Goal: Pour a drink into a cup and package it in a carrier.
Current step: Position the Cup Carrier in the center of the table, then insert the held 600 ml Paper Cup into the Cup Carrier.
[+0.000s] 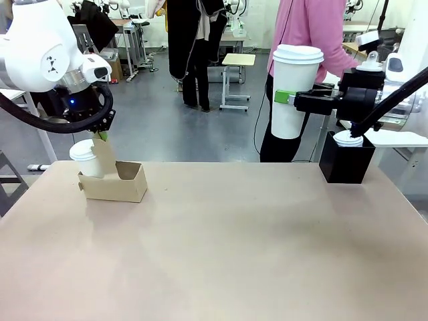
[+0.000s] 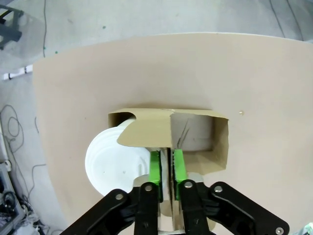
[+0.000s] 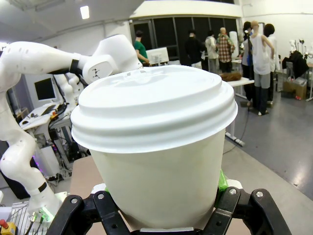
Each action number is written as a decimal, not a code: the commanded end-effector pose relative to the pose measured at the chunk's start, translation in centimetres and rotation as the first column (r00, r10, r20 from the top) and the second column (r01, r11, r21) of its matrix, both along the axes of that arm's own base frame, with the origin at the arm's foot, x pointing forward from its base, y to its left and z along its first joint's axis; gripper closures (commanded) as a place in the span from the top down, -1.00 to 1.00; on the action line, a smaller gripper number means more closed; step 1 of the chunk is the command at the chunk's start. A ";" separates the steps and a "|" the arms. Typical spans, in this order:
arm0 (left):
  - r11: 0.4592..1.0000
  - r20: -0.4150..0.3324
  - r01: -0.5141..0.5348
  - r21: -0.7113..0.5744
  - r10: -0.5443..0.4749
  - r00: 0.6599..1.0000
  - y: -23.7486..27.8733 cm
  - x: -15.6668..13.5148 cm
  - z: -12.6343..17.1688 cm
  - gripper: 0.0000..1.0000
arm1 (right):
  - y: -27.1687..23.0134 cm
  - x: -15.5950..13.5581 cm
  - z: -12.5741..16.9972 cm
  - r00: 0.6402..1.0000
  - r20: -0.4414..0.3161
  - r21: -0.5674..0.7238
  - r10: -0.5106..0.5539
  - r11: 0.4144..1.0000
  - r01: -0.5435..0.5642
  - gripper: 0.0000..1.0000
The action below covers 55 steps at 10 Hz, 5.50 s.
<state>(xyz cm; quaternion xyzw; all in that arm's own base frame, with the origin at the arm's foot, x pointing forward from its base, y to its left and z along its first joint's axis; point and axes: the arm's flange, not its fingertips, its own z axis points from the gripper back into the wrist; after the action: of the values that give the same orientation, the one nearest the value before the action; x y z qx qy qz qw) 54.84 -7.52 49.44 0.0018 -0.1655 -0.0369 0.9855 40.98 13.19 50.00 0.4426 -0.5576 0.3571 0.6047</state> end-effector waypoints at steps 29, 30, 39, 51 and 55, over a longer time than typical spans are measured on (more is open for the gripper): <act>0.996 -0.041 -0.094 0.001 0.094 0.995 -31.9 -14.0 -1.2 -0.96 | 0.2 -0.1 0.2 1.000 0.012 0.008 0.002 1.000 -0.002 0.60; 0.996 -0.041 -0.094 0.001 0.094 0.995 -31.9 -14.0 -1.2 -0.96 | 0.2 -0.1 0.2 1.000 0.012 0.008 0.002 1.000 -0.002 0.60; 0.999 -0.050 -0.025 -0.035 0.024 0.998 -29.8 -14.9 0.9 0.24 | 0.2 2.3 -0.5 0.999 -0.048 -0.030 0.021 0.999 -0.023 0.60; 0.888 -0.019 0.445 -0.114 -0.450 0.893 -16.3 -19.0 9.1 1.00 | 4.4 9.7 -6.4 0.934 -0.072 -0.061 0.351 0.933 -0.355 0.60; 0.842 0.043 0.529 -0.107 -0.528 0.848 -12.8 -19.5 6.5 1.00 | 6.8 11.4 -10.9 0.801 0.030 0.049 0.598 0.800 -0.598 0.60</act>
<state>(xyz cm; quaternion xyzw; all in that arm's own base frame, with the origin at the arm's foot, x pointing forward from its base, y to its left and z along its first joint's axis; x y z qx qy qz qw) 35.80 -22.33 57.21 -0.0815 -0.1499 -0.2774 0.9455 50.79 19.39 40.32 0.5859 -0.4212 0.4965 0.4825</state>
